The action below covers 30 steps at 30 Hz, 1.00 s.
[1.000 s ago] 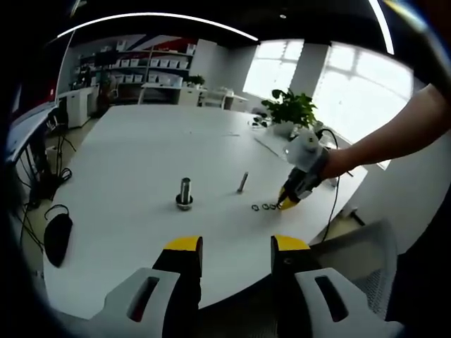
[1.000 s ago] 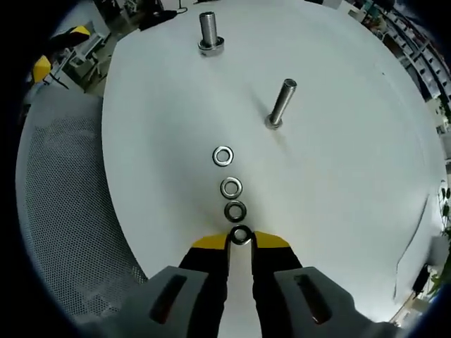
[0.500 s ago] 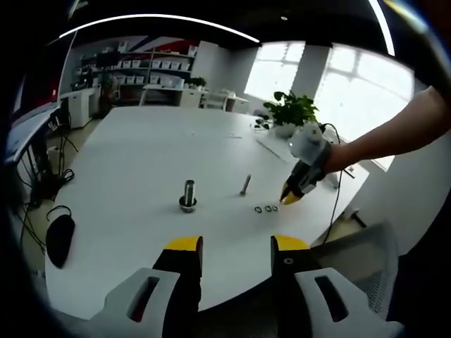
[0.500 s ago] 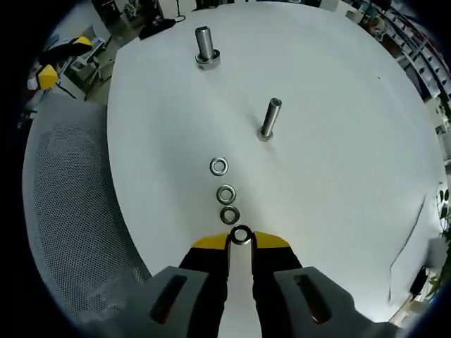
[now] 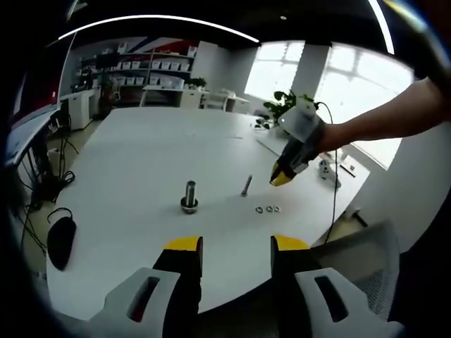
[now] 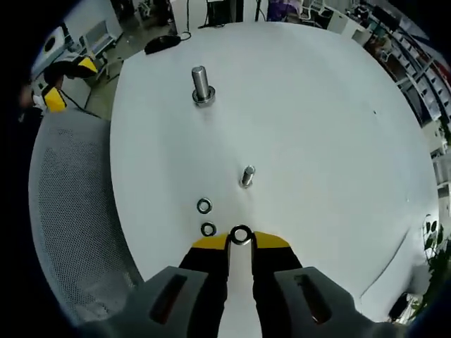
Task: Place the washer onto the threaded stud by aligning its center hole with the stud, sliding it down to the base, and recovering from edge contact or off-axis alignment until the washer reaches the visible bottom stop.
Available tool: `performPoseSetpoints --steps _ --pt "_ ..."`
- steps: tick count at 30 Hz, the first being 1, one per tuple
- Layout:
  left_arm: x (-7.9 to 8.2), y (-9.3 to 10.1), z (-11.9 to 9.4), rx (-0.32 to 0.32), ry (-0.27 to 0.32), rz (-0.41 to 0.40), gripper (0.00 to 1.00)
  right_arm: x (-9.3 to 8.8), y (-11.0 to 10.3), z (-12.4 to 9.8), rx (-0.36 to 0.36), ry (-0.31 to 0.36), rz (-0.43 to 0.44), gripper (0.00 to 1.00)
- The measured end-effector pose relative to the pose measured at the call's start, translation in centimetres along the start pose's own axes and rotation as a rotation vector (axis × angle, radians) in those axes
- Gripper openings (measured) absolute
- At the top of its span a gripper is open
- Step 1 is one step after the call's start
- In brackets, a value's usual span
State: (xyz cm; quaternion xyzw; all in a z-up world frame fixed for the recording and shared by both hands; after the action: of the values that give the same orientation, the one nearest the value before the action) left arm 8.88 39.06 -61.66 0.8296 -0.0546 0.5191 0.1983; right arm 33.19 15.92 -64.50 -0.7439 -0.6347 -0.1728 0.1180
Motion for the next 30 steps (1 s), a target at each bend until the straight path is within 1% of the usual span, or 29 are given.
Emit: performPoseSetpoints --steps 8,11,21,30 --pt "0.0 -0.2 0.0 0.003 0.004 -0.013 0.37 2.4 0.2 0.4 0.013 0.025 -0.054 0.12" --pt "-0.1 -0.2 0.0 0.004 0.003 -0.011 0.37 2.9 0.4 0.5 0.01 0.024 -0.069 0.12" --pt "-0.1 -0.5 0.3 0.006 0.005 -0.024 0.37 4.2 0.6 1.1 0.012 0.031 -0.098 0.13" --pt "-0.2 -0.6 0.4 0.006 0.0 -0.03 0.37 4.4 0.9 1.8 0.03 0.016 -0.105 0.13"
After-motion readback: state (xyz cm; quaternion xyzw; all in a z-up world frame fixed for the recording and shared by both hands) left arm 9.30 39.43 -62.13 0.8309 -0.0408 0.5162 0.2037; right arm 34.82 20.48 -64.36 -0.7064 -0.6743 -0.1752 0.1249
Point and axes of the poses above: the point that each gripper's makers call its tool centre point, and the gripper's own axes: z roughly forward along the fingers, y roughly to its right, x roughly out of its top, the point moved 10 cm from there along -z, roughly backward along the fingers, and after that the axes turned 8 degrees about y, right-handed, at the moved point
